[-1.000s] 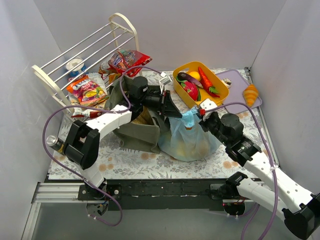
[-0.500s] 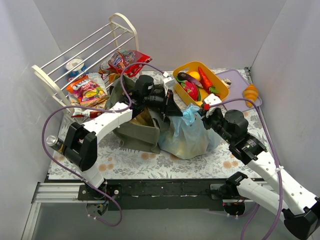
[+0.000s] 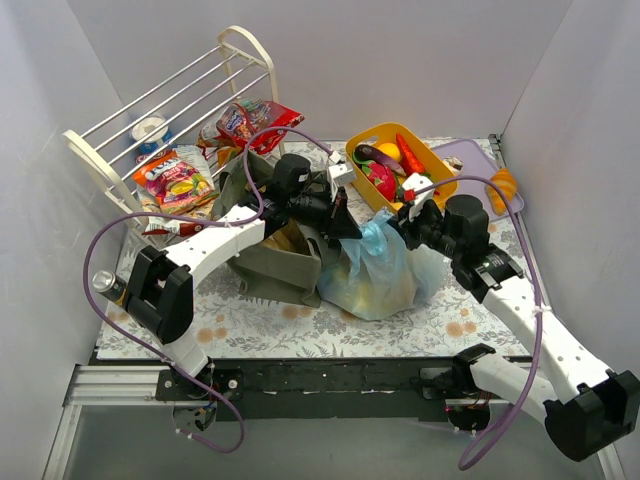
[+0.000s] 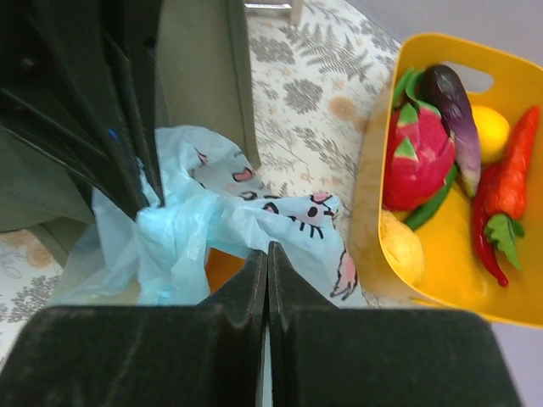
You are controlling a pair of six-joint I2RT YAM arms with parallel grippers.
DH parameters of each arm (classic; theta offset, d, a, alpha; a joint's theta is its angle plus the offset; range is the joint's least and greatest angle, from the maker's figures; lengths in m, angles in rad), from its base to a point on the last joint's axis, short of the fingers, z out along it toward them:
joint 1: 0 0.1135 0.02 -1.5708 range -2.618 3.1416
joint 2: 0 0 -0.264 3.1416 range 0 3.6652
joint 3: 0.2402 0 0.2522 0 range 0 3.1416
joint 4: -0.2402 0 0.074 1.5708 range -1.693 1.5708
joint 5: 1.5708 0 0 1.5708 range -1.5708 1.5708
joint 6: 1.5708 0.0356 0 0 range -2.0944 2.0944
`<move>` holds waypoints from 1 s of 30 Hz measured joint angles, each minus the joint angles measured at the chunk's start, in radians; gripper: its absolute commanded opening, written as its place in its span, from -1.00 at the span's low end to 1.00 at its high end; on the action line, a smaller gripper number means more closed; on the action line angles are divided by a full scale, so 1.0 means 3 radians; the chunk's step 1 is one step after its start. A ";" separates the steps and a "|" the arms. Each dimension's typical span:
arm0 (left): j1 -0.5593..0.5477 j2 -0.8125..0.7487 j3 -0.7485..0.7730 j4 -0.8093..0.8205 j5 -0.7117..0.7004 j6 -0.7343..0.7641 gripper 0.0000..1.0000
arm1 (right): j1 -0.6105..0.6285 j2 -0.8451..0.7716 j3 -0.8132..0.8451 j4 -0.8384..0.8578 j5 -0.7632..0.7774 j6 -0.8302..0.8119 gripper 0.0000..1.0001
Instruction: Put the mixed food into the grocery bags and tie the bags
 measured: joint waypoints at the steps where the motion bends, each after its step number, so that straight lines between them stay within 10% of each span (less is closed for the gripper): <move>1: 0.0000 0.0000 0.0000 -0.0010 -0.0013 0.0024 -1.00 | -0.0020 0.0042 0.0052 -0.0004 -0.0098 -0.0001 -0.97; 5: 0.0000 -0.0001 0.0000 -0.0075 -0.0121 0.0102 -1.00 | -0.0038 0.0170 0.0216 -0.0019 -0.0395 -0.0006 -0.76; 10: 0.0000 -0.0052 -0.0038 -0.0070 -0.0278 0.0109 -1.00 | -0.0139 0.0318 0.0449 -0.0249 -0.0632 -0.0071 0.28; 13: 0.0000 -0.0136 -0.0135 -0.0020 -0.0326 0.0095 -1.00 | -0.0268 0.0338 0.0619 -0.0397 -0.0839 -0.0136 0.51; 30: 0.0001 -0.0402 -0.0374 0.0201 -0.0240 0.0043 -1.00 | -0.0342 0.1492 0.1764 -0.1423 -0.2321 -0.0804 0.54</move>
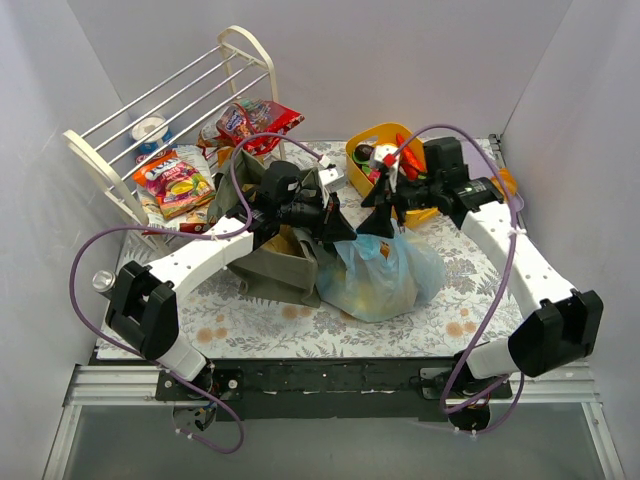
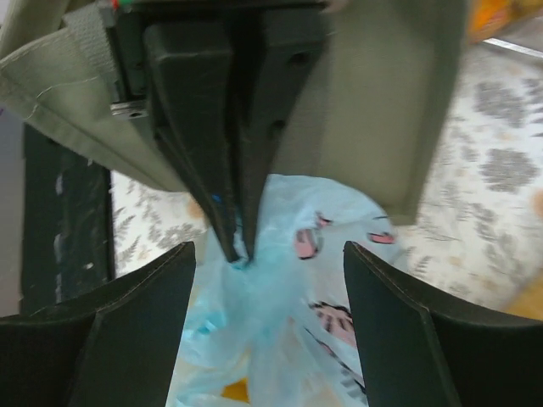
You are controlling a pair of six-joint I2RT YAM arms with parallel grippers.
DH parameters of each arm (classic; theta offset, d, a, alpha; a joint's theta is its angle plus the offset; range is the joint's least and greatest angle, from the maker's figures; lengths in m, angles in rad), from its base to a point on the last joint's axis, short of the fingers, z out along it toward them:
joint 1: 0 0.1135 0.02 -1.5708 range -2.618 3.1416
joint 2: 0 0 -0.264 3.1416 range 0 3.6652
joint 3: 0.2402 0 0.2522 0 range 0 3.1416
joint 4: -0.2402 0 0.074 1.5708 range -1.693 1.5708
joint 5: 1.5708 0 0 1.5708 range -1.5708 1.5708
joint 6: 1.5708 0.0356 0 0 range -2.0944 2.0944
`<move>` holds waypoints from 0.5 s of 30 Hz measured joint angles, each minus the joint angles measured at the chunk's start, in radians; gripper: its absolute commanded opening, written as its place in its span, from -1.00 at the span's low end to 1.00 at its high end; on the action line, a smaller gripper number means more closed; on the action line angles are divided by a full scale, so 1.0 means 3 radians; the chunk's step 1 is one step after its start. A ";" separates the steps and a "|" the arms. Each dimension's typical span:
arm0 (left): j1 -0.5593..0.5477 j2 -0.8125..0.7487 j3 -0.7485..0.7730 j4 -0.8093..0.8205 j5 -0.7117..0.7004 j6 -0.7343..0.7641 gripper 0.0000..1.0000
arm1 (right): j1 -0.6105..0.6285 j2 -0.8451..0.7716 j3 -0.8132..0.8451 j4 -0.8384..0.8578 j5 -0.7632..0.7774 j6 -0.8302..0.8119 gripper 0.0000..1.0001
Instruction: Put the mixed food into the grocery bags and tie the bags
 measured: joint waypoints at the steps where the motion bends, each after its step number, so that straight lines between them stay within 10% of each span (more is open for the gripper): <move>1: 0.0000 0.0000 0.0000 0.0001 0.0001 0.0000 -1.00 | 0.0075 0.0055 0.0000 -0.0080 -0.0001 -0.0041 0.54; 15: 0.0000 -0.0001 0.0000 0.0000 -0.0024 0.0008 -1.00 | 0.0174 0.0076 -0.0038 -0.0524 0.0273 -0.0370 0.50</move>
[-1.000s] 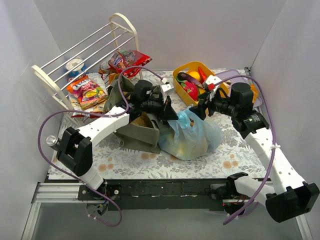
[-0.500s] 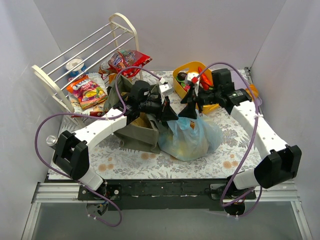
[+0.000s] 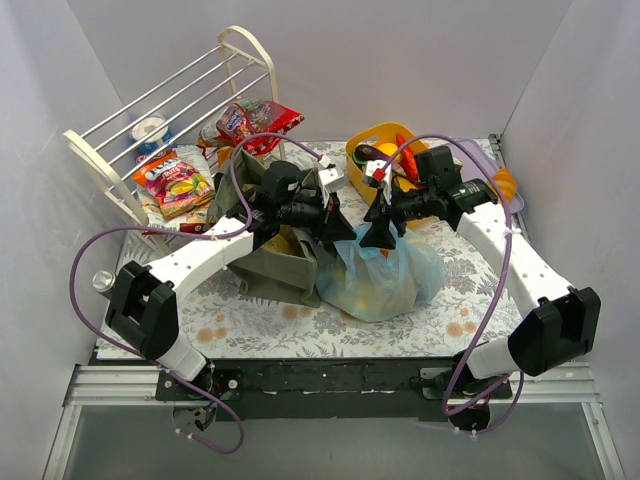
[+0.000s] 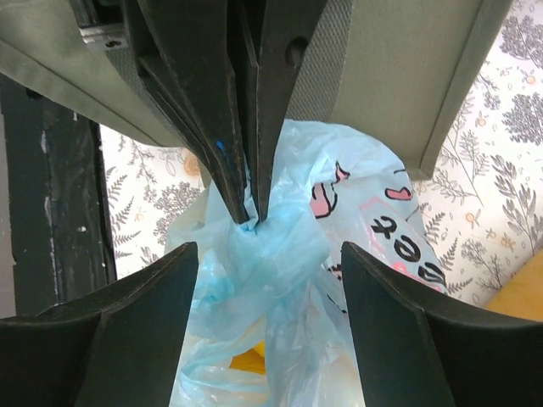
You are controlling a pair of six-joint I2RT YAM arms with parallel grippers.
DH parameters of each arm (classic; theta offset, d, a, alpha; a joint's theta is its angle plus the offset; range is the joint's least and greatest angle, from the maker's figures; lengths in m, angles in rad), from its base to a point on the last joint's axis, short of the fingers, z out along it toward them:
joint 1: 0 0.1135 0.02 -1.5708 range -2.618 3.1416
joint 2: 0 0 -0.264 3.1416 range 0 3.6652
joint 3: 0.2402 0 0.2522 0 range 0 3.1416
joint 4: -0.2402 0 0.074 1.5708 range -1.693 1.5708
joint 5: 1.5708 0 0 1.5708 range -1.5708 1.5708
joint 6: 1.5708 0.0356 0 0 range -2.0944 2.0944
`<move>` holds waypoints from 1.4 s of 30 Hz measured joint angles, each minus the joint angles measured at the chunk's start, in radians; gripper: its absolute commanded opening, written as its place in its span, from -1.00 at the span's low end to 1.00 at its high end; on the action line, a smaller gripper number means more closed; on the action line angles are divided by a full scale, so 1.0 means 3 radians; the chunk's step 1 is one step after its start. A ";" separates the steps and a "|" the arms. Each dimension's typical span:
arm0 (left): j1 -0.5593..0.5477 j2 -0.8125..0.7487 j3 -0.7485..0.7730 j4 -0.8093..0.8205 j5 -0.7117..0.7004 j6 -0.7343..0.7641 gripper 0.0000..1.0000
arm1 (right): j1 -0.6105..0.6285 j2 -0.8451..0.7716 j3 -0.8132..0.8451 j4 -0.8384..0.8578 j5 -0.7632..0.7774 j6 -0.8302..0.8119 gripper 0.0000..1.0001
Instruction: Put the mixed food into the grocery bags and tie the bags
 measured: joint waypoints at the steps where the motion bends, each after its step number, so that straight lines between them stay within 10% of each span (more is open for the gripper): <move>1: 0.0000 0.0000 0.0000 0.0001 -0.0011 0.0003 -1.00 | 0.0000 -0.0005 -0.0004 -0.0010 0.0032 -0.0008 0.50; 13: 0.0011 -0.0061 -0.0064 0.0045 -0.0075 -0.0003 -1.00 | 0.0216 0.0018 -0.0088 -0.0043 0.0543 -0.0004 0.20; 23: 0.0015 -0.0084 -0.0148 0.0181 -0.0179 -0.0033 -1.00 | 0.0413 -0.0064 -0.0378 0.0370 0.1261 0.0178 -0.90; 42: -0.0009 -0.0191 -0.0216 0.0666 -0.0491 -0.0168 -1.00 | 0.0675 -0.0646 -0.0863 0.1260 0.2330 0.0495 -0.88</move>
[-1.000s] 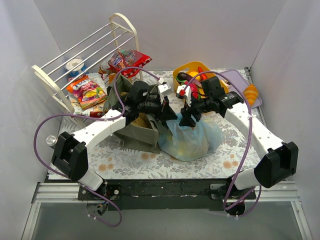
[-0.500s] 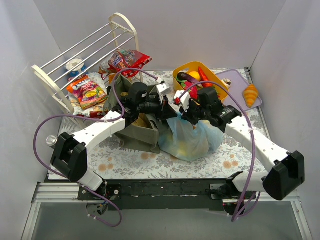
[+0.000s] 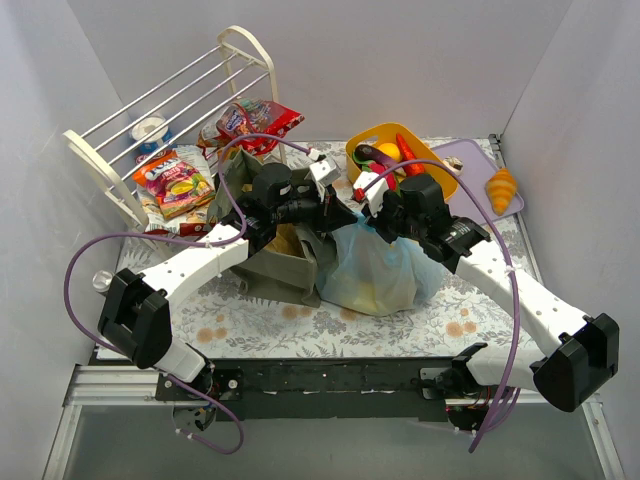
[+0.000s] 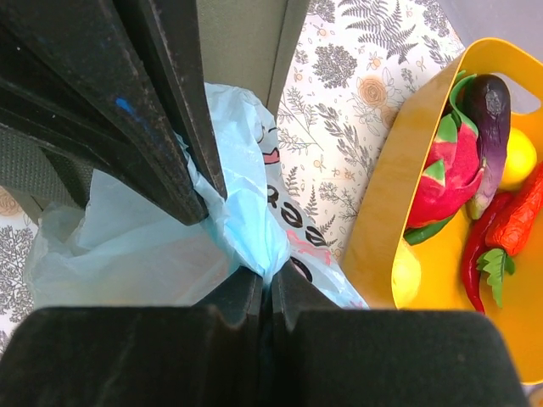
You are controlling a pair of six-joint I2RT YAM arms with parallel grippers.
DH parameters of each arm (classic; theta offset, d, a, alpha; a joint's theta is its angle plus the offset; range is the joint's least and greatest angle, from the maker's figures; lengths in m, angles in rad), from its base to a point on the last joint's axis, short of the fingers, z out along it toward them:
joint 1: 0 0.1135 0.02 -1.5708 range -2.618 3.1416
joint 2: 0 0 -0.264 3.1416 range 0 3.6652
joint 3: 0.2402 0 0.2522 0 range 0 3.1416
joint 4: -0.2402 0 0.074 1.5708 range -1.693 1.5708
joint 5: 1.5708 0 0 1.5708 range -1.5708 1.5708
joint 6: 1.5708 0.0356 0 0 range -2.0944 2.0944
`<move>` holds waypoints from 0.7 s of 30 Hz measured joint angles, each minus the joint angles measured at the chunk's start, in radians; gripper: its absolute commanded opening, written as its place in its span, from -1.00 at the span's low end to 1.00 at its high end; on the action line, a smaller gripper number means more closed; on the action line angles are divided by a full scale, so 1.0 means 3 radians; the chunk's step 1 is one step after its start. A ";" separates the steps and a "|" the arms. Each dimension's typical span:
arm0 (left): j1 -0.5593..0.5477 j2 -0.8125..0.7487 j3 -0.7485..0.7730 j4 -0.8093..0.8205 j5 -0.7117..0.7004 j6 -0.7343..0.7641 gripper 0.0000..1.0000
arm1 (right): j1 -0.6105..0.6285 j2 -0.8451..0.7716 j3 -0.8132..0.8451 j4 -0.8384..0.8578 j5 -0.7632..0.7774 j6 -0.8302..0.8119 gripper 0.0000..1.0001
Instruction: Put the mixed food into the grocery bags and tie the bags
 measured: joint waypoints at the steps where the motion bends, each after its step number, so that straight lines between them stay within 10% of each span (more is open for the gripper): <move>1: 0.0000 0.0000 -0.0003 0.0006 -0.0009 -0.0001 -1.00 | 0.0000 0.0000 0.0003 -0.0001 0.0009 0.0015 -0.87; 21: -0.0074 0.0000 -0.0001 0.0387 -0.0167 -0.0240 -1.00 | 0.0011 -0.0122 0.0270 -0.0287 0.0346 0.0041 -0.75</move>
